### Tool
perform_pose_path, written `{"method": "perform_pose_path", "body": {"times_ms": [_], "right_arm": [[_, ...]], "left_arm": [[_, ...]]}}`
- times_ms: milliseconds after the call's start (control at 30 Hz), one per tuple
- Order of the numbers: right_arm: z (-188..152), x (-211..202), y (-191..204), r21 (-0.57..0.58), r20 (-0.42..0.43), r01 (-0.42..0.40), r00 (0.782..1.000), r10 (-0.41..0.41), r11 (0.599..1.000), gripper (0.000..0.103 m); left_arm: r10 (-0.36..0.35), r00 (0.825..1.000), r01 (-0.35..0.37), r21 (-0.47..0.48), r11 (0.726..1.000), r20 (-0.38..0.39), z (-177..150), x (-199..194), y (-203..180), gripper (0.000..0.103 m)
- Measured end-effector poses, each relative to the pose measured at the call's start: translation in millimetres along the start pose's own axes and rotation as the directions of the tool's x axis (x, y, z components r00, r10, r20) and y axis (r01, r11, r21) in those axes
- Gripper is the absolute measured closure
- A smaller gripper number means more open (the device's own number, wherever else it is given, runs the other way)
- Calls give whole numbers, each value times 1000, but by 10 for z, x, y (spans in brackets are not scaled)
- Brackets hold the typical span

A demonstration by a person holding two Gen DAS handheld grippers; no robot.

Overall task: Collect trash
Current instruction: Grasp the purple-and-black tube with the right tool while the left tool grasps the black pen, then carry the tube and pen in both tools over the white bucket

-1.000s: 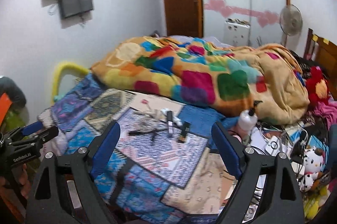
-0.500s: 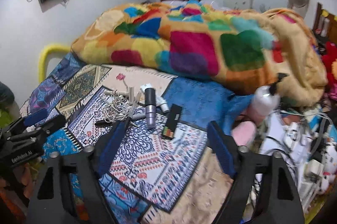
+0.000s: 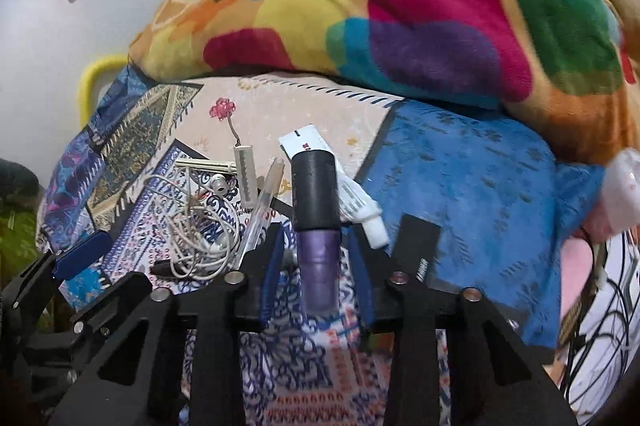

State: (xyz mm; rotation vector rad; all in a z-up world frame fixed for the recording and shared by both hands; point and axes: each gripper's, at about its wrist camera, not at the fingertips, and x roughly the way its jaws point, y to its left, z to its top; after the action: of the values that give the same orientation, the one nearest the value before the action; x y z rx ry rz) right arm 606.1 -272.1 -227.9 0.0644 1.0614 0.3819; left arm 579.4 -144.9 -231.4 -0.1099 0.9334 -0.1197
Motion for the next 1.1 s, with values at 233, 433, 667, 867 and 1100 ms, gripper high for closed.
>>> {"method": "perform_pose_path", "body": {"times_ms": [233,433,667,867,1100], "right_arm": [[11,91,36,-52,4,36,999,-35,998,79],[-53,-155,-5,-23,53,41,998,-39,999,79],[-139,-441,-76,3,86,55,995,-55,998,79],[-209,-513,-111,34,81,41,996,-44,999,79],[-277,-640,-92,47,84,44,995,-48,998,79]], "left_arm": [[-53,998,55,32,998,-46,-16,143,-142,60],[-99,992,100,14,995,-77,-10,188,-288,67],[-90,990,91,3,996,-108,-5,338,-476,76],[-9,993,16,53,998,-118,6,530,-622,90],[-71,990,72,10,997,-125,-11,395,-543,90]]}}
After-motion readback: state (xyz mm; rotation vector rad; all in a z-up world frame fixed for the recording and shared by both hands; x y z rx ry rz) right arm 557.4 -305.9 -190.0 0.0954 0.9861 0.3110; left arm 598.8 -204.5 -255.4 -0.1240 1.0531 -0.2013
